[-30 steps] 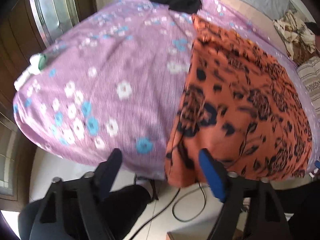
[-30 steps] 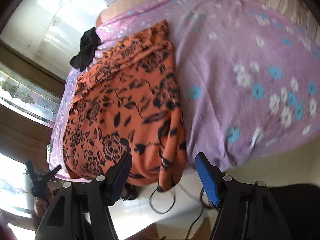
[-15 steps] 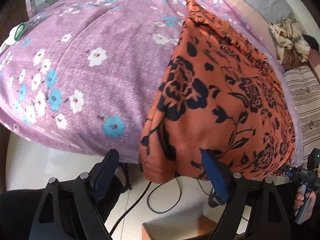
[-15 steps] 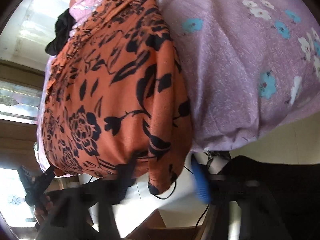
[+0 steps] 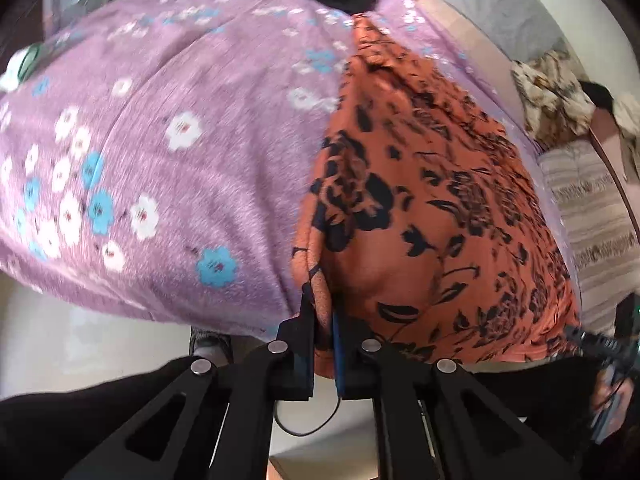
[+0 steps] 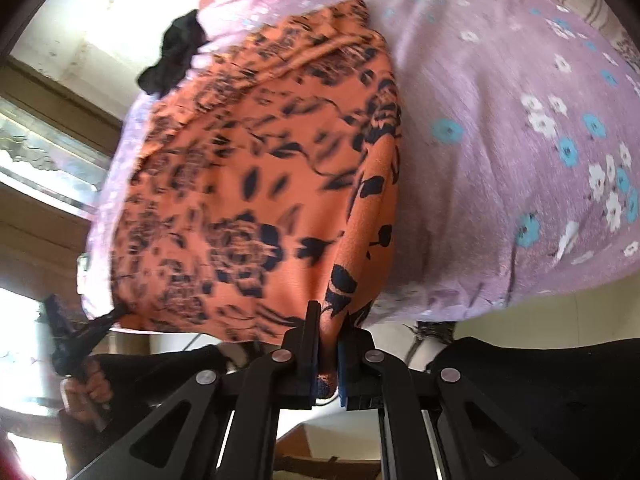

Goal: Fold small clothes
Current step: 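Grasp the garment hem with both grippers and lift it toward the collar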

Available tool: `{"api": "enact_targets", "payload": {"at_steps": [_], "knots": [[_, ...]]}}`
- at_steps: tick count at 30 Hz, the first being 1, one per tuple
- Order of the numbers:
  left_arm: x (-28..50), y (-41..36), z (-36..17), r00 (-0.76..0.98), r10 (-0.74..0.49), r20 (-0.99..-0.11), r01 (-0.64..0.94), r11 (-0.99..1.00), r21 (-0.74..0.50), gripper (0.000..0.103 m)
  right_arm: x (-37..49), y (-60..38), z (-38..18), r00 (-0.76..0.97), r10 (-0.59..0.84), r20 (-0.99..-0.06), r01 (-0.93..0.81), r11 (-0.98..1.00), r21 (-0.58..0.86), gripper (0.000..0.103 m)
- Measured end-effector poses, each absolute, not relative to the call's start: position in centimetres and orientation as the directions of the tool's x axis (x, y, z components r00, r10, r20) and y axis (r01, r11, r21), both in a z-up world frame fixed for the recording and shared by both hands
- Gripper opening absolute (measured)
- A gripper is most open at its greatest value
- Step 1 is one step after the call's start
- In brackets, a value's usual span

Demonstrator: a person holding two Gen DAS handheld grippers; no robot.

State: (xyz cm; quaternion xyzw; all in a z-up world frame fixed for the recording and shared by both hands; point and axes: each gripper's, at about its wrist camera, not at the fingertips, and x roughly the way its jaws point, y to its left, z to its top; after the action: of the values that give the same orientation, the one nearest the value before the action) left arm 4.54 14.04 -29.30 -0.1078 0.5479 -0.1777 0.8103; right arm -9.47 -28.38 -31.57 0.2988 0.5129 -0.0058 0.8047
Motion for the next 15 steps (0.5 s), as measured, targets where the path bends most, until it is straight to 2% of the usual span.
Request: {"api": "enact_targets", "payload": {"at_steps": [8,15], "knots": [[5.6,13.4,-25.5,0.367,-0.474,-0.8,0.255,0.879,-0.404,0.007,-10.4,-30.5,-27.0,0.615,0.419,-0.668,0.238,0.709,0.664,0.007],[10.0,13.5,-18.5,0.416,-0.564,-0.713,0.326,0.825,-0.462,0.007,-7.9,-32.7,-23.1,0.721,0.476,-0.504,0.142,0.611,0.779,0.006]]}}
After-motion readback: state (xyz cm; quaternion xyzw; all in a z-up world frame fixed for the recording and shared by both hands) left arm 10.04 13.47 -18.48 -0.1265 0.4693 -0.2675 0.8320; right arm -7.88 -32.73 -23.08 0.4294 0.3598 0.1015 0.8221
